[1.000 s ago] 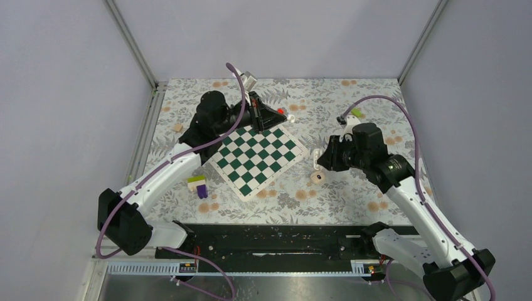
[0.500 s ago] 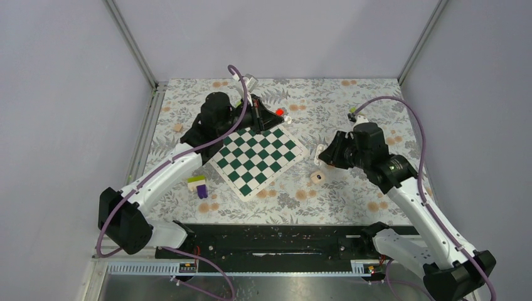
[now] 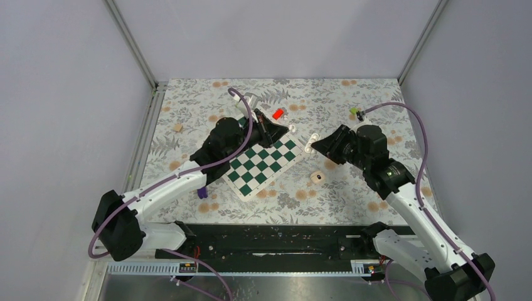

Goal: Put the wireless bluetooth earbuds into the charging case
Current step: Place the earbud in the charging case.

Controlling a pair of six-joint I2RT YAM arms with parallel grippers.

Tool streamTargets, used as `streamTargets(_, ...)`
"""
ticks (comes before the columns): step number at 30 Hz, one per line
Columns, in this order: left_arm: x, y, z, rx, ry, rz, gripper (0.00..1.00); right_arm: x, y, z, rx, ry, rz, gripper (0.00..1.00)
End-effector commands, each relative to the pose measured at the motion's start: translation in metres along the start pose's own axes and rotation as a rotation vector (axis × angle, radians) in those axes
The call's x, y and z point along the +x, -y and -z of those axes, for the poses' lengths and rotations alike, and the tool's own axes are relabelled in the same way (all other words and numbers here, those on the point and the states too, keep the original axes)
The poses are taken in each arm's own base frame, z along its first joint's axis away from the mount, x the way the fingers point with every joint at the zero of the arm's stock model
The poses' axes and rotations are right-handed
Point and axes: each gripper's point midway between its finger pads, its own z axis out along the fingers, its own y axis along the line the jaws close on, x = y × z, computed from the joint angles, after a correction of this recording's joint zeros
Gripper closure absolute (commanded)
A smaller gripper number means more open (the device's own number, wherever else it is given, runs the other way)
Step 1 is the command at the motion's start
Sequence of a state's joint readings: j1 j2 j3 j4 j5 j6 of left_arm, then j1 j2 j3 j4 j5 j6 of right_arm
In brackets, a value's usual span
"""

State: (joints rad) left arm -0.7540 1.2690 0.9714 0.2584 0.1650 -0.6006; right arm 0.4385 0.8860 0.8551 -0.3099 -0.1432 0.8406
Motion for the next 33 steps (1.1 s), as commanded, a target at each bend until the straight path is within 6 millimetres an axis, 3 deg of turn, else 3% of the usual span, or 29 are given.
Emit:
streamTargets(1,-0.043,0.014,0.006,0.028,0.210,0.006,1.00,-0.009,-0.031,-0.002,-0.109,0.016,-0.103,1.00)
streamTargets(11,-0.045,0.025,0.006,0.048,0.228,-0.008,1.00,-0.016,-0.052,0.005,-0.127,-0.004,-0.329,1.00)
streamTargets(16,-0.052,0.031,0.007,0.069,0.277,-0.038,1.00,-0.020,-0.063,-0.001,-0.077,-0.064,-0.380,1.00)
streamTargets(22,-0.059,0.040,0.013,0.097,0.331,-0.090,1.00,-0.013,-0.083,-0.014,-0.159,-0.170,-0.488,1.00)
streamTargets(33,-0.056,0.041,0.018,0.102,0.333,-0.124,1.00,-0.020,-0.088,-0.016,-0.207,-0.180,-0.579,1.00)
